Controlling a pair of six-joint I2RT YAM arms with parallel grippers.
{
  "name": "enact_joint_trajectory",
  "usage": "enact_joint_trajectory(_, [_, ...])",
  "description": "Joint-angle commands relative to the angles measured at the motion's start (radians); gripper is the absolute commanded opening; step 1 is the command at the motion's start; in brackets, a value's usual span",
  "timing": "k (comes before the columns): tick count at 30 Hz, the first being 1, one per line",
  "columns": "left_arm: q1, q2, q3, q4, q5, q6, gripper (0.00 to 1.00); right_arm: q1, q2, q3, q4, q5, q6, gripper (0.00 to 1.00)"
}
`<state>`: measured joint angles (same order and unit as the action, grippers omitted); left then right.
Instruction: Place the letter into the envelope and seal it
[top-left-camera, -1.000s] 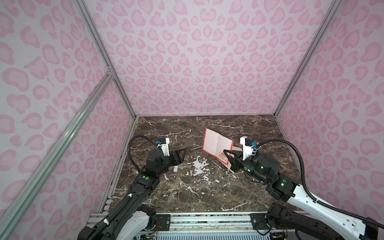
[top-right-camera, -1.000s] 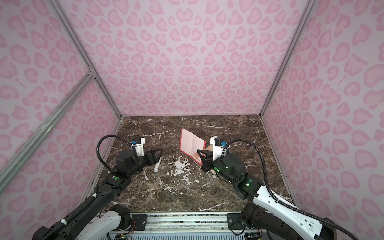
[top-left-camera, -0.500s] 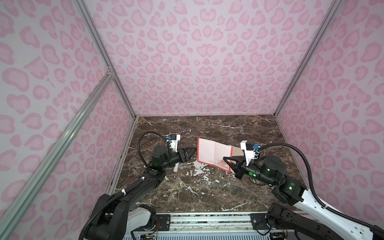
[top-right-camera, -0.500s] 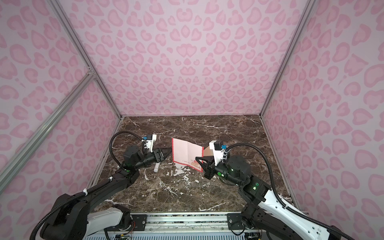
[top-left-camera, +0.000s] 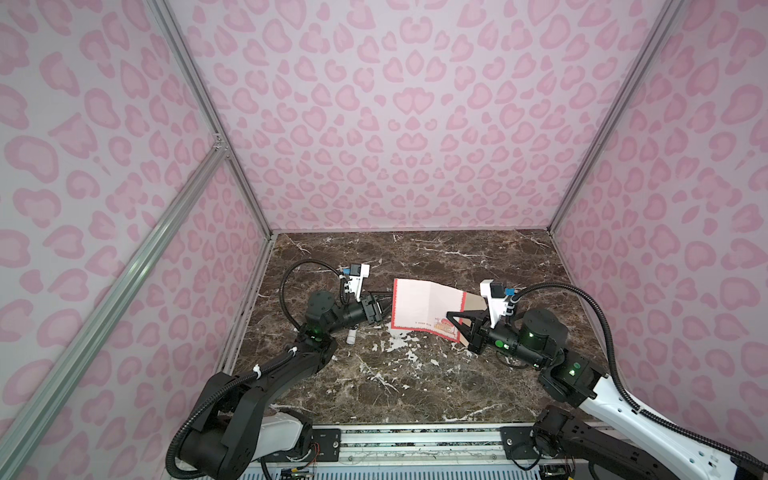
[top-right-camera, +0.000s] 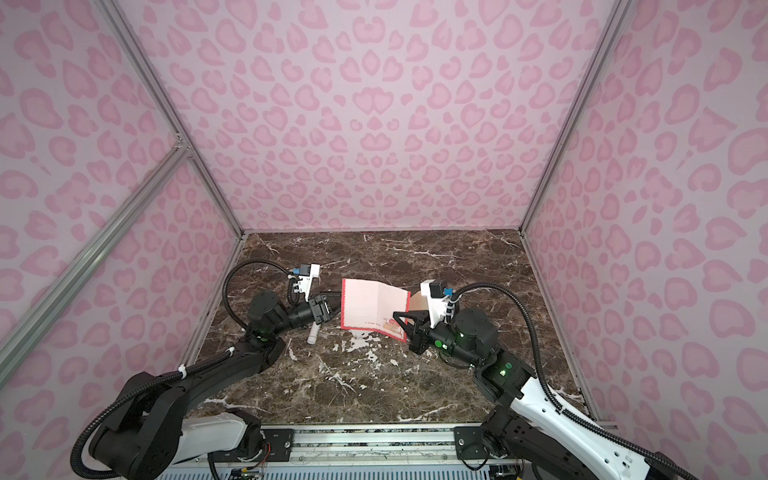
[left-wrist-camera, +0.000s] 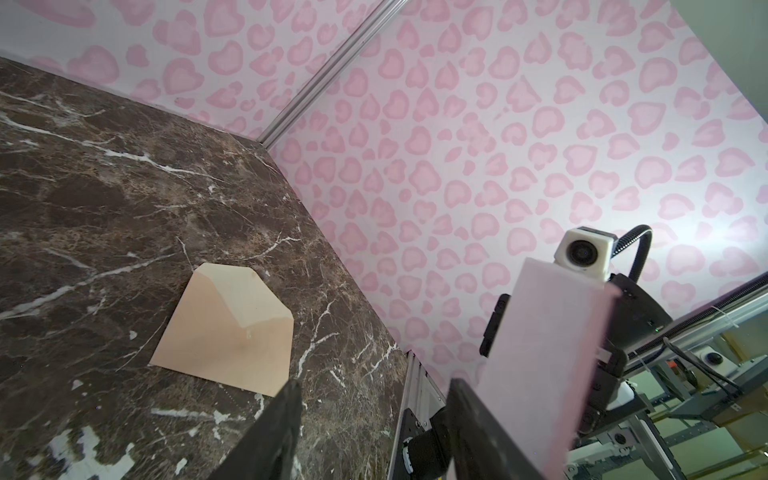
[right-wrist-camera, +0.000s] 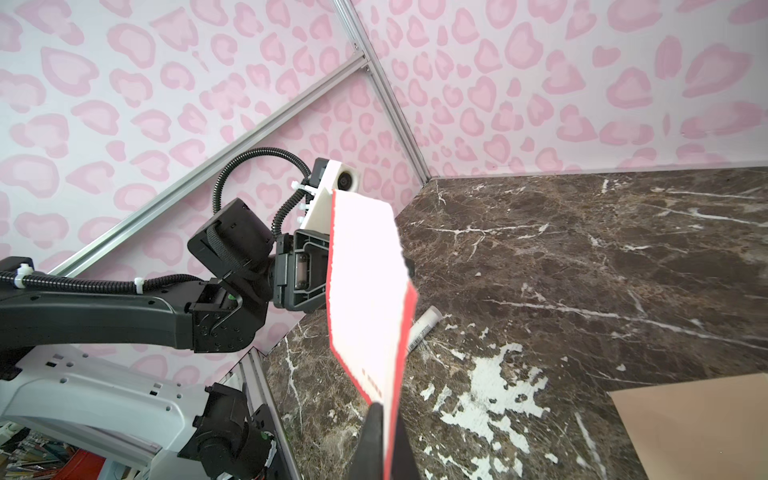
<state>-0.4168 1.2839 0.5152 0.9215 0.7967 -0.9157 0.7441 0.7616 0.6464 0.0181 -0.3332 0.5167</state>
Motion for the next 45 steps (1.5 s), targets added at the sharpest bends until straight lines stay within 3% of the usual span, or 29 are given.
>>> enact_joint_trajectory(1, [-0.015,0.011,0.019,0.075,0.021,-0.015,0.59,-0.006,0.011,-0.005,0.057,0.009,0.008,0.0])
enact_joint_trajectory(15, [-0.037,-0.023,0.014,0.096,0.048,-0.022,0.71,-0.05,0.063,-0.034,0.111,0.005,0.038,0.0])
enact_joint_trajectory(45, [-0.085,-0.007,0.022,0.125,0.044,-0.041,0.72,-0.027,0.19,-0.016,0.203,-0.035,0.129,0.0])
